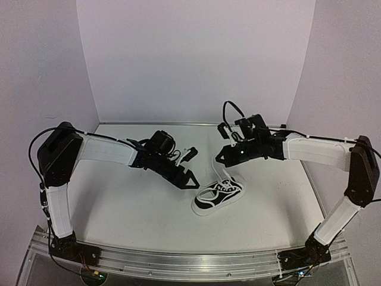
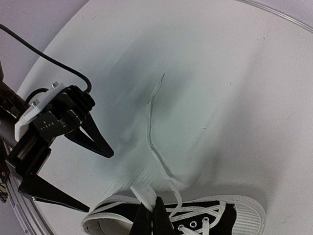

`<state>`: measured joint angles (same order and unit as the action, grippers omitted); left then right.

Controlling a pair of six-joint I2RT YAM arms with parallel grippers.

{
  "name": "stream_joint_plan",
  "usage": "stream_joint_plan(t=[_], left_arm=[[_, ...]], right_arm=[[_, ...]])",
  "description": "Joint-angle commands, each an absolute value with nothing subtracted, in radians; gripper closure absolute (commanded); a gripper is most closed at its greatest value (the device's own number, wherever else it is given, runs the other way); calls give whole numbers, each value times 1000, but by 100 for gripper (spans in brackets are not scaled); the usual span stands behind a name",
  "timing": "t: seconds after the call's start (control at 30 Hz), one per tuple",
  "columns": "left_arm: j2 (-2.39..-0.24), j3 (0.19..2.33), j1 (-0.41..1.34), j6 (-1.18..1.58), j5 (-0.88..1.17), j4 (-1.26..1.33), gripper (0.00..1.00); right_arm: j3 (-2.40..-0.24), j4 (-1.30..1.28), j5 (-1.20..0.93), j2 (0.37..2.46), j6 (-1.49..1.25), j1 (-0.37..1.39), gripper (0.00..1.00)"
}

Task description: Tie the shoes

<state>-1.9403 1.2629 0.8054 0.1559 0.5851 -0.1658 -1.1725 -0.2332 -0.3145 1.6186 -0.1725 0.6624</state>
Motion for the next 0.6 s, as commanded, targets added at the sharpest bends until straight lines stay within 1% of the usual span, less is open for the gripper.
stream_joint_plan(t=[0.0, 0.13, 0.2, 0.27, 0.33, 0.47, 0.57], left_arm=[[-1927, 1262, 815, 87, 566, -121, 18], [-1920, 1244, 813, 101, 530, -116, 21], [-1925, 1257, 799, 117, 458, -133, 23], [-1944, 1288, 760, 162, 375, -162, 27], [-1961, 1311, 706, 211, 340, -171, 28], [-2010, 1394, 684, 196, 257, -228, 24], [-2073, 1454, 685, 195, 217, -289, 23]], right_arm=[[-1217, -210, -326, 1595, -184, 661, 100], [-1234, -213, -283, 1599, -167, 661, 100], [-1255, -243, -221, 1602, -157, 661, 100], [-1267, -277, -150, 1602, -152, 658, 100], [-1259, -295, -91, 1594, -152, 657, 100], [-1221, -301, -40, 1597, -157, 655, 100], [-1210, -299, -12, 1608, -160, 655, 100]])
